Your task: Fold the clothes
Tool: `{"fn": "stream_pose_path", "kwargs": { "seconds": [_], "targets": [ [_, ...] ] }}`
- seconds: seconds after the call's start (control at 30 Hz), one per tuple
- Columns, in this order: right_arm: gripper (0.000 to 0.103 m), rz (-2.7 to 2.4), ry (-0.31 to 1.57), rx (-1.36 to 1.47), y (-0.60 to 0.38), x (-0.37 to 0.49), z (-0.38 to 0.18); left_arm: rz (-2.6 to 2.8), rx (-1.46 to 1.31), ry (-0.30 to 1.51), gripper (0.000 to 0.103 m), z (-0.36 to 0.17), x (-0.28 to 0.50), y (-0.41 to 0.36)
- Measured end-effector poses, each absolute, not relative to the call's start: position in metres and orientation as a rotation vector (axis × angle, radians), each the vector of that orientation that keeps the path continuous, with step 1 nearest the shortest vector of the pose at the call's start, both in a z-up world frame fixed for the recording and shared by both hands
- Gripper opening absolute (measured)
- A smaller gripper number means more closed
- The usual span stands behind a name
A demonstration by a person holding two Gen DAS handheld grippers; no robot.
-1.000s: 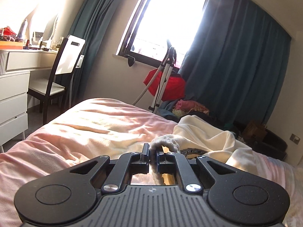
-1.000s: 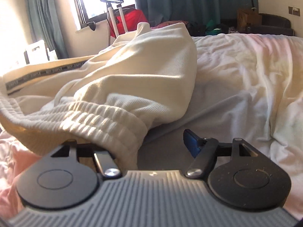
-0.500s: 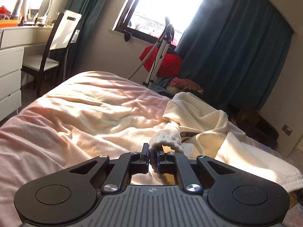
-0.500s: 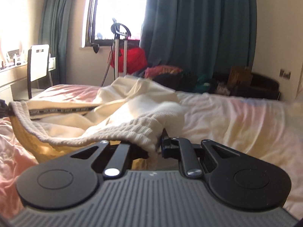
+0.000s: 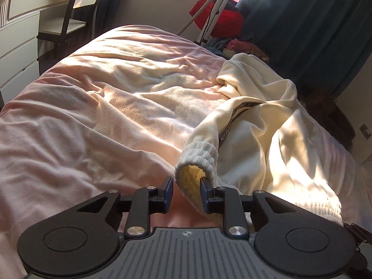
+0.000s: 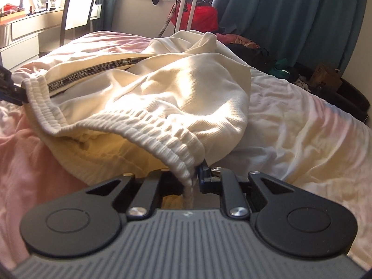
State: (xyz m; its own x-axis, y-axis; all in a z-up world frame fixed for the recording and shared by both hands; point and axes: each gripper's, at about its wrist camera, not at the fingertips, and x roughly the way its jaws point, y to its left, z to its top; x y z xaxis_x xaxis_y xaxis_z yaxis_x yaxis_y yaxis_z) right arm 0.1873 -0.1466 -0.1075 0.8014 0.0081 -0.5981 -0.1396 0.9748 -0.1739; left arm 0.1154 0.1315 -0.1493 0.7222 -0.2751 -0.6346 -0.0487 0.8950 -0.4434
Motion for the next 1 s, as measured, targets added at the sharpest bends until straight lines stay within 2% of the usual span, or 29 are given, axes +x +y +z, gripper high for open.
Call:
{"fn": "stream_pose_path", "kwargs": {
  "seconds": [0.1, 0.13, 0.17, 0.2, 0.23, 0.27, 0.37, 0.63, 0.83, 0.97, 1.0],
  "targets": [
    [0.022, 0.109, 0.667, -0.129, -0.157, 0.187, -0.104, -0.146, -0.485, 0.792, 0.041, -0.147, 0.106, 0.134],
    [0.029, 0.127, 0.681, -0.088, -0.161, 0.187, -0.103, -0.157, -0.504, 0.797, 0.043, -0.147, 0.102, 0.136],
    [0.044, 0.152, 0.695, -0.034, -0.167, 0.186, -0.101, -0.181, -0.542, 0.789, 0.045, -0.145, 0.099, 0.139],
    [0.054, 0.176, 0.701, 0.025, -0.172, 0.184, -0.100, -0.201, -0.575, 0.782, 0.050, -0.144, 0.097, 0.141],
    [0.076, 0.197, 0.698, 0.091, -0.177, 0.182, -0.098, -0.211, -0.594, 0.777, 0.053, -0.144, 0.097, 0.142],
    [0.089, 0.220, 0.695, 0.150, -0.182, 0.180, -0.096, -0.220, -0.611, 0.772, 0.059, -0.144, 0.097, 0.142],
    [0.089, 0.282, 0.688, 0.268, -0.193, 0.173, -0.089, -0.231, -0.640, 0.776, 0.066, -0.147, 0.108, 0.139],
    [0.089, 0.180, 0.563, 0.416, -0.228, 0.166, -0.070, -0.269, -0.579, 0.879, 0.063, -0.175, 0.151, 0.114],
    [0.089, 0.140, 0.635, 0.538, -0.245, 0.186, -0.096, -0.217, -0.540, 0.845, 0.046, -0.183, 0.168, 0.109],
    [0.087, 0.171, 0.610, 0.464, -0.232, 0.192, -0.098, -0.140, -0.497, 0.804, 0.012, -0.181, 0.167, 0.110],
    [0.081, 0.181, 0.599, 0.435, -0.227, 0.192, -0.096, -0.130, -0.490, 0.789, 0.013, -0.179, 0.166, 0.110]
  ]
}}
